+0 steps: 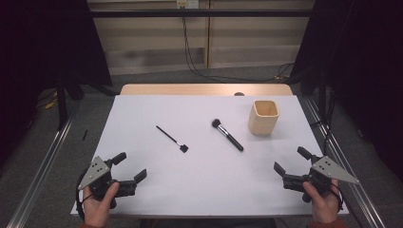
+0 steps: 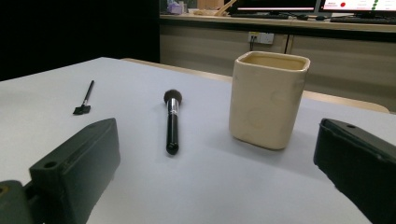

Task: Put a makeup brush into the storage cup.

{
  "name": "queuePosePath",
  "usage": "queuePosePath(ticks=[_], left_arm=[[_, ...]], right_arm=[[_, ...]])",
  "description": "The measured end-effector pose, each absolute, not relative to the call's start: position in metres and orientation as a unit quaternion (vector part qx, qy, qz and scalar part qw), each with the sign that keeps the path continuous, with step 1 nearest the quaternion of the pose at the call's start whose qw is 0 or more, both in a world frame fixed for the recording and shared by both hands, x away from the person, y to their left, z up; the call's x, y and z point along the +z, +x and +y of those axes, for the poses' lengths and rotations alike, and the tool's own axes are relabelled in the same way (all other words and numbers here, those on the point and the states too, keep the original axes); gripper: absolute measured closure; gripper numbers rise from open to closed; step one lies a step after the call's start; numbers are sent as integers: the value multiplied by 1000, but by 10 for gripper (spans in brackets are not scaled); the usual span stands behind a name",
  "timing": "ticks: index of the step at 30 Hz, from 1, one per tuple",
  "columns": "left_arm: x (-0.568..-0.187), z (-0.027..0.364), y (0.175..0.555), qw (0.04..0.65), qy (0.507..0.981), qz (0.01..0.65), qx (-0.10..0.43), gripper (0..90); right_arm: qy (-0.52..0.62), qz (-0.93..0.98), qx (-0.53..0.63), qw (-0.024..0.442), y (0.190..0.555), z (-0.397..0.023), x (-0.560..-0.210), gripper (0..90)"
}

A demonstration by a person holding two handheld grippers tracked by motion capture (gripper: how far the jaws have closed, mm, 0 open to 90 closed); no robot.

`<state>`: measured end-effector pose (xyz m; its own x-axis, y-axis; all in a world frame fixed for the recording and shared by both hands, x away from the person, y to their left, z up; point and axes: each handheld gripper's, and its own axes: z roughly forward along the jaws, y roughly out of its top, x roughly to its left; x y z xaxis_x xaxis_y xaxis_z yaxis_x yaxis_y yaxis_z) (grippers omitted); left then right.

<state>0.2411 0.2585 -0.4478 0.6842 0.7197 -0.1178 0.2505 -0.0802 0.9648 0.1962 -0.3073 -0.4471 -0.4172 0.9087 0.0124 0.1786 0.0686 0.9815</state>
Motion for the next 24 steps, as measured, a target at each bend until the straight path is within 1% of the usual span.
queuePosePath(ticks=[6,11,13,24], left_arm=[[-447,260,243,576,711,341,215,23],[-447,259,245,569,720,343,201,31],[-447,258,245,564,727,335,204,30],[-445,255,246,567,733,327,186,31]], right_arm=[[421,648,539,336,197,-307,-448,0],[424,647,539,335,199,-309,-449,0],[426,646,539,333,200,-308,-450,0],[427,656,528,329,198,-304,-450,0]])
